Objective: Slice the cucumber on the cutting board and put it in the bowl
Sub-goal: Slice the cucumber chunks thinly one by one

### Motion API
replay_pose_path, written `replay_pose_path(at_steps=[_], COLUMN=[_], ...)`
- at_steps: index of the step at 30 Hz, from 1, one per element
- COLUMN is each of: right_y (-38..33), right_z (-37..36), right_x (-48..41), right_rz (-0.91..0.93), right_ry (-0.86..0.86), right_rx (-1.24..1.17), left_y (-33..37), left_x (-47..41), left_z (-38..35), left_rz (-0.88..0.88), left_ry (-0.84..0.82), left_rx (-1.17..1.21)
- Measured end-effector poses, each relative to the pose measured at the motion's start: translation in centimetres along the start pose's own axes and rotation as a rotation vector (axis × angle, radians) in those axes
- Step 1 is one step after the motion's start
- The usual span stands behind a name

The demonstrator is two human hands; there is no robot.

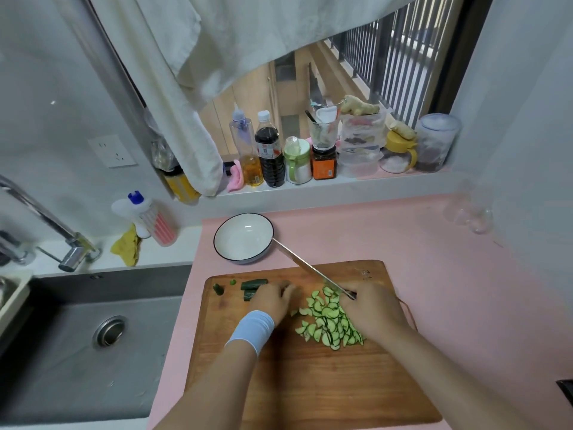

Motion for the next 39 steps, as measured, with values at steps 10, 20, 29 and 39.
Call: replay_pose_path(at_steps=[10, 20, 29, 39], right_y=[-4.2, -5.0, -3.8, -2.1], right_z=[-4.5, -7.3, -8.9, -10.7], right_x=[-0.9, 1.9, 5.3, 7.4], right_rz=[-0.007, -0.065, -0.025, -0.020], right_ry=[-0.090, -0.104, -0.101, -0.127], right_rx=[-0.014, 0.022, 0.107, 0.208], left_y=[-8.2, -9.0, -7.5, -6.5], left_x=[0.1, 1.2, 7.4, 11.4], left_z=[2.8, 1.4, -3.4, -5.6], left_rz=[-0.016, -0.091, -0.191, -0.277], left_ry=[-0.001, 0.086, 0.168, 0.356], left_rx=[-0.291, -0.152, 0.081, 0.047])
Point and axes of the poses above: each hand's wrist, its own x-axis away from the middle knuckle, its own z-axis out of the back of the hand, y = z × x, the point moved 3 cm from there along -x, towards the middle knuckle, and after that the axes turned 8 degrees about -z, right-handed, at the moved point
